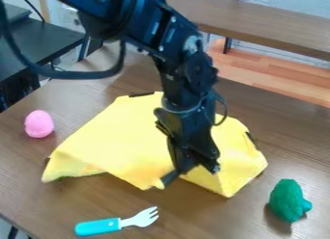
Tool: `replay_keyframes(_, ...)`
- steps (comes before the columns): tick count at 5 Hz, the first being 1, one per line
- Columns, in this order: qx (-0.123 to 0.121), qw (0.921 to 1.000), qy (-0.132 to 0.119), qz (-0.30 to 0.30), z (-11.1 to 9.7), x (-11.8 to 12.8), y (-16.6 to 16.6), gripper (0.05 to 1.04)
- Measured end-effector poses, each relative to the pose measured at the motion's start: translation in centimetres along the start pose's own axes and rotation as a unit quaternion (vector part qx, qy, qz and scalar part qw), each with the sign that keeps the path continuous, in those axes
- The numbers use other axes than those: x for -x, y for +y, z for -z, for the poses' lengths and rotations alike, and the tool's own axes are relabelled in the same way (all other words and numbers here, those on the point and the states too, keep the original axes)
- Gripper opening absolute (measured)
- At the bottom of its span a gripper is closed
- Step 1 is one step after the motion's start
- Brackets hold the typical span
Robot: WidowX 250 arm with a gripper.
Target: Unfold the cloth from top to bottom
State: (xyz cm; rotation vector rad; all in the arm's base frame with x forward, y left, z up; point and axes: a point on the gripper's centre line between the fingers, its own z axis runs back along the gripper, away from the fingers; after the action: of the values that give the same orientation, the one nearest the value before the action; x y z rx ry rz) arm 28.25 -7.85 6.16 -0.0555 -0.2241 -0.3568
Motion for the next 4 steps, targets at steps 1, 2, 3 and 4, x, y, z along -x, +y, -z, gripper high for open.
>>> replay_keyframes(1,0.024,0.9995,0.018,-0.007,-0.3,-0.5,-1.0,0.050)
replay_keyframes(2,0.051,0.9977,0.043,-0.012,0.0,-0.4,-1.8,0.071)
replay_keyframes(3,0.069,0.9962,0.053,-0.004,-0.2,-0.2,-2.0,0.220)
replay_keyframes(4,0.067,0.9964,0.043,-0.028,-0.3,-0.3,0.0,0.481)
